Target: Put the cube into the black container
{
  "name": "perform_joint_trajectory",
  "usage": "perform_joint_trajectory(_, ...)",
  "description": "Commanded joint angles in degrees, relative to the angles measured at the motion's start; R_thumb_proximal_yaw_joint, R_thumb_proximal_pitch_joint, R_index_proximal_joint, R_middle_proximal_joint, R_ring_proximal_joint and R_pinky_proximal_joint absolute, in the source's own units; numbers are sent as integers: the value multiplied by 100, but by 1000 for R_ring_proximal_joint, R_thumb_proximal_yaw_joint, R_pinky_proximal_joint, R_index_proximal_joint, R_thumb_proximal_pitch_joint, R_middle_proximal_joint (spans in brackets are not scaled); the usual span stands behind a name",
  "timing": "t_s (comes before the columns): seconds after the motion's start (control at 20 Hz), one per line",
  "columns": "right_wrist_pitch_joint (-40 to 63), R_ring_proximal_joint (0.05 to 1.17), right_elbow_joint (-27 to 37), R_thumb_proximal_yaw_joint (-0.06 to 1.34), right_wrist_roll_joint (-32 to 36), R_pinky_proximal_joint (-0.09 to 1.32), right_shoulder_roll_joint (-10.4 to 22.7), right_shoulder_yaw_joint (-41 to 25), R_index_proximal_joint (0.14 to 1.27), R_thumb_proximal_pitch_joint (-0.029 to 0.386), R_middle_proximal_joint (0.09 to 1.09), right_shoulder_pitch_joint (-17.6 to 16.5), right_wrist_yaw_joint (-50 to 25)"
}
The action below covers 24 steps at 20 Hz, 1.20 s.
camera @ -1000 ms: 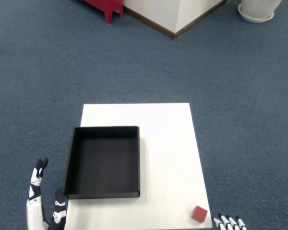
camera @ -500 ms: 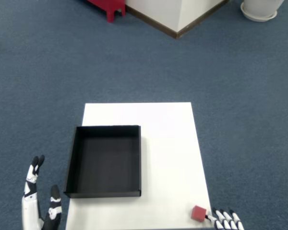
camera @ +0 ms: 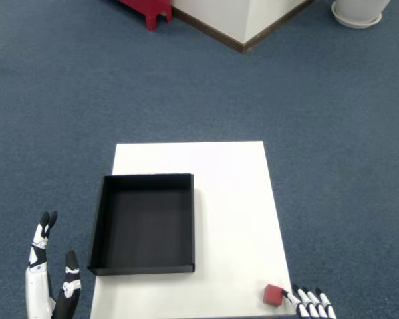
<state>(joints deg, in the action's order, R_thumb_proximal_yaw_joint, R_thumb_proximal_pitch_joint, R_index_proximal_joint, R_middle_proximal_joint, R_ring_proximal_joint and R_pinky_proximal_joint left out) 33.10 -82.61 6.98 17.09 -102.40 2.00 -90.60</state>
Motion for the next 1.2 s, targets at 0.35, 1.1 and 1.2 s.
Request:
perform_joint_trajectory(0.35,173,212,-167,593,162,35,116,250,293,-13,176,64,-217)
perform_joint_trajectory(1.1,-23,205,-107,621,176,37,54,293,298,-13,169,197,31)
perform_joint_trajectory(1.2,-33,202,-96,622,182,34,63,296,301,-13,167,225,112)
